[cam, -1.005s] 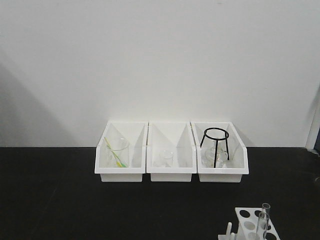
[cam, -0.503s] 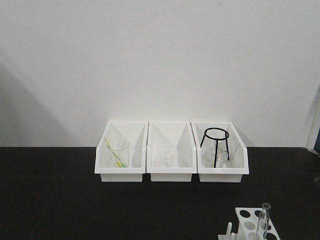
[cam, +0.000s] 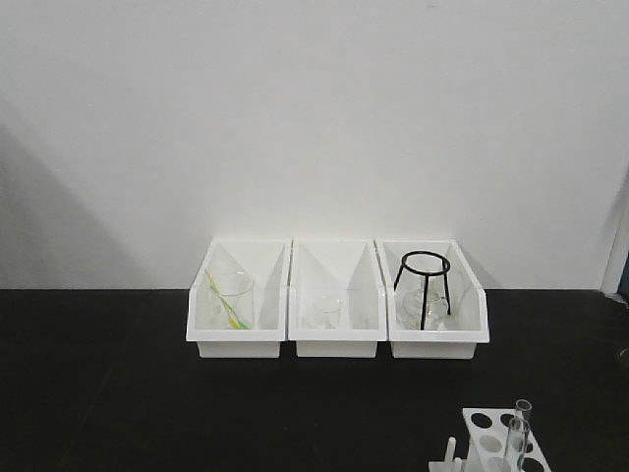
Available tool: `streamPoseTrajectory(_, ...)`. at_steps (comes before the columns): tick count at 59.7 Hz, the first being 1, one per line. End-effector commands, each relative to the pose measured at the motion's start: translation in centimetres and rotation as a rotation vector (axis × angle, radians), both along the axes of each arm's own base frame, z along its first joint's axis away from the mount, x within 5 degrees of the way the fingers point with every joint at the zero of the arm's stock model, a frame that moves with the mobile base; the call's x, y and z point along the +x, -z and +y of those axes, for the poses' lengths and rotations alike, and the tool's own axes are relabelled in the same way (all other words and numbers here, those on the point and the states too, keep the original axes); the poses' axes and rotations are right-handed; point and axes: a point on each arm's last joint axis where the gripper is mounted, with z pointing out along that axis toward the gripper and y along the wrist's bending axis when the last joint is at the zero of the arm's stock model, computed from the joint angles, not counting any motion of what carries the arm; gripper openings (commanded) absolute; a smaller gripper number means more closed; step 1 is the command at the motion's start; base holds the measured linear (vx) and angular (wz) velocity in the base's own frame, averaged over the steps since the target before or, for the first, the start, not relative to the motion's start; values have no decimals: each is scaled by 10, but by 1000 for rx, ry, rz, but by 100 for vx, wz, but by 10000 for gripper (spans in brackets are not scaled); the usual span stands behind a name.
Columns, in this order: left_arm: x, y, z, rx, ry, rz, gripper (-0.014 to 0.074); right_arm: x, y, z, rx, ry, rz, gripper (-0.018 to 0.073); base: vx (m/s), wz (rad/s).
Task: Flip and reinsert test tube from rack
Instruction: 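Raise the open right gripper and withdraw it from the rack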
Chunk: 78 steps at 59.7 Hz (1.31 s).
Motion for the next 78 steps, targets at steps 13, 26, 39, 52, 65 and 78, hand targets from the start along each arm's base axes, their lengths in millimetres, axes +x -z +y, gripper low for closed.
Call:
streamPoseTrajectory(13,1,-8,-1,5,11,-98,-6,-31,15,-2,-70,23,-100,-16,0,0)
streamPoseTrajectory(26,1,-8,-1,5,11,-98,-6,-59,88,-1,-21,-5,-103,-13,0,0)
streamPoseTrajectory(39,1,-8,-1,4,11,-98,-6,-67,135,3,-64,-70,-3,-13,0,0)
streamPoseTrajectory(52,1,-8,-1,3,11,-98,-6,-68,137,-5,-57,54,8,-12,0,0)
streamPoseTrajectory(65,1,-8,-1,3,11,-98,-6,-68,143,-5,-25,65,75,-12,0,0)
streamPoseTrajectory(78,1,-8,-1,3,11,-98,-6,-68,144,-5,-28,66,84,-12,0,0)
